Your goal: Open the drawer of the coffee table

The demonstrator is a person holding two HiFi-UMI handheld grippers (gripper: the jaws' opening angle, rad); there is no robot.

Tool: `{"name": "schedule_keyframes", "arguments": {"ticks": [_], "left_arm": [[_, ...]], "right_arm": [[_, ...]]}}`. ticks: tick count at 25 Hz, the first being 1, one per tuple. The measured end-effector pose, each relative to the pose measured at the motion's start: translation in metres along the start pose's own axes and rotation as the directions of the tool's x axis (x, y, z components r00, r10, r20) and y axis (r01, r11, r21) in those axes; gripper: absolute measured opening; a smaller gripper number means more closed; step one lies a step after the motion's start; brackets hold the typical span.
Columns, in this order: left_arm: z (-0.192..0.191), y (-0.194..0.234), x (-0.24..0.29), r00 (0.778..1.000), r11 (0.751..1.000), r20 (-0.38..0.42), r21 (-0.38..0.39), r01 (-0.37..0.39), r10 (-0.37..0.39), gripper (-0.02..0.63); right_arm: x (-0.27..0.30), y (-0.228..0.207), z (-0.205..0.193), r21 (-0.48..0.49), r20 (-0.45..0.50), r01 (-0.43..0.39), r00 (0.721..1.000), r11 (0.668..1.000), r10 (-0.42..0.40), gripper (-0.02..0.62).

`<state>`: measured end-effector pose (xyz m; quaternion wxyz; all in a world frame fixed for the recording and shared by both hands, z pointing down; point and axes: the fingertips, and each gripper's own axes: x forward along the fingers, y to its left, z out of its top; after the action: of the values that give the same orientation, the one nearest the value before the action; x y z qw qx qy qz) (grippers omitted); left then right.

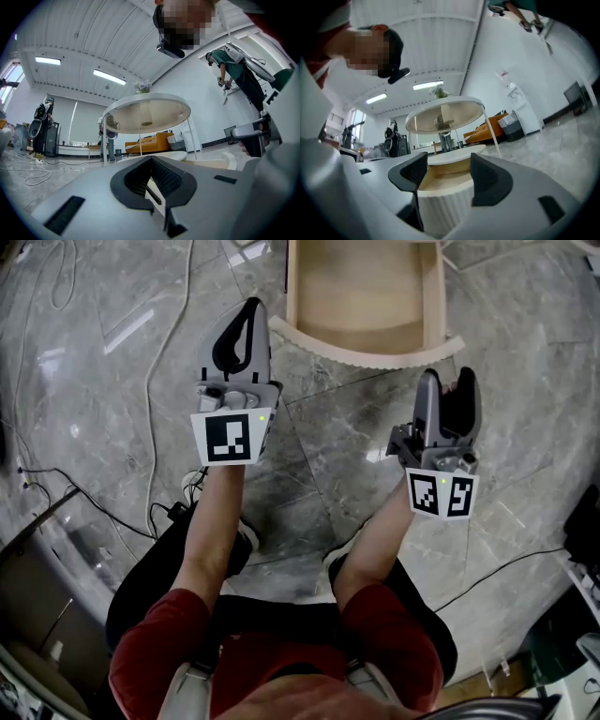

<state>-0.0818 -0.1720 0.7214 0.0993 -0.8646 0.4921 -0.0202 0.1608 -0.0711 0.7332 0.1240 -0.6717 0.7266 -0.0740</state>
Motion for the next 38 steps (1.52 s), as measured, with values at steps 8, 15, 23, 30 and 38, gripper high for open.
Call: {"name": "schedule_keyframes", "arguments": {"ticks": [8,15,23,30,38], "left_arm": [[0.027,0.003,0.019,1.000,1.000,0.027,0.027,0.008,-0.009,0.014],[0.087,0.017,0.046,1.000,1.000,0.015,-0.003,0.009,-0.009,0.014],[0.204,0.031,0.031,0.986,0.997,-0.153,0.009,0.072,-0.069,0.014],[0.376,0.080,0.010,0.985,1.000,-0.171,-0.010,0.015,-0.017,0.014],[0.590,0.143,-0.018,0.985,0.996,-0.166,-0.056,-0.066,0.056,0.014]], "right_arm": [[0.049,0.030,0.053,-0.305,0.071,0.114,0.993,0.945,-0.097,0.034],[0.084,0.054,0.109,-0.355,0.032,0.039,0.999,0.934,-0.029,0.028],[0.088,0.095,0.218,-0.281,-0.091,0.006,0.995,0.960,-0.033,0.028],[0.093,0.149,0.365,-0.266,-0.137,-0.009,0.990,0.964,-0.029,0.028],[0.077,0.213,0.572,-0.199,-0.100,0.007,0.995,0.980,-0.027,0.028]]}}
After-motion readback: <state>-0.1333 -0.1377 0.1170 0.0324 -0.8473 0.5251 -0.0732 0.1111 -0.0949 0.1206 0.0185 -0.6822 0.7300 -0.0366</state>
